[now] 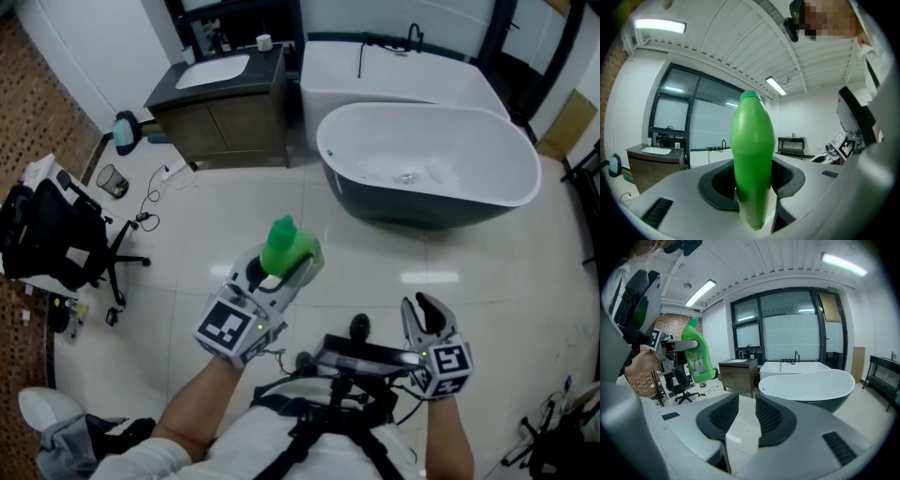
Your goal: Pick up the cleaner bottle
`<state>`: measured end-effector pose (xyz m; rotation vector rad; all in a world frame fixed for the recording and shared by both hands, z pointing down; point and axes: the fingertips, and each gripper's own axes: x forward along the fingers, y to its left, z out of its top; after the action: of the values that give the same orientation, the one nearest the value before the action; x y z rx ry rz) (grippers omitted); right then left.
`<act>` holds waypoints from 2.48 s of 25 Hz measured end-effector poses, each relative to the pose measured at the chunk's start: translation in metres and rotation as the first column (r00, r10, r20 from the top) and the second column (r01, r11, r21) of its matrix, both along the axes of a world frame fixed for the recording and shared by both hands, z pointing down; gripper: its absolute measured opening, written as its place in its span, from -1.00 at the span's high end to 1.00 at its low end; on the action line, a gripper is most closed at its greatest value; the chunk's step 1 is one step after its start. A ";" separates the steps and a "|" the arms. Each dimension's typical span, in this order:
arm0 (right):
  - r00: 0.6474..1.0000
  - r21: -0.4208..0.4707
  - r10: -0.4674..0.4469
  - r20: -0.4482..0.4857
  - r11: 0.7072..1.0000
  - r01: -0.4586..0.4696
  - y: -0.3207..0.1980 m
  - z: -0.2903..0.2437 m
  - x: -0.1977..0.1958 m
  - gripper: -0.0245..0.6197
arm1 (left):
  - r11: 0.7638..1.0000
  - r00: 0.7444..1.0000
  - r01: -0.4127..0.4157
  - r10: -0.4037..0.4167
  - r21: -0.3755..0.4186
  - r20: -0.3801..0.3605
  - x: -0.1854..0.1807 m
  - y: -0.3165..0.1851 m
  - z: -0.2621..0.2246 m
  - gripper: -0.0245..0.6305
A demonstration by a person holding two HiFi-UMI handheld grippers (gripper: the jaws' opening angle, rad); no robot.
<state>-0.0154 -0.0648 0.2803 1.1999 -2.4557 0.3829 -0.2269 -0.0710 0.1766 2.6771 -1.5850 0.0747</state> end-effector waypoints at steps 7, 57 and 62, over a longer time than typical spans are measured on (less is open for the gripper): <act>1.000 0.027 -0.014 -0.001 1.000 0.014 0.009 -0.023 -0.011 0.54 | 1.000 1.000 -0.014 0.015 0.013 -0.027 -0.007 0.019 -0.023 0.44; 0.998 -0.046 0.068 -0.010 0.997 -0.068 0.050 -0.049 -0.009 0.90 | 0.994 0.995 -0.087 0.083 -0.068 -0.061 -0.016 0.079 -0.010 0.44; 0.998 -0.038 0.068 -0.017 0.997 -0.068 0.041 -0.052 0.023 0.90 | 0.993 0.994 -0.089 0.083 -0.075 -0.077 0.009 0.070 -0.012 0.44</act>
<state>0.0072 -0.0242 0.2285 1.2682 -2.3882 0.4359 -0.2182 -0.0008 0.1646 2.6547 -1.4161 0.0378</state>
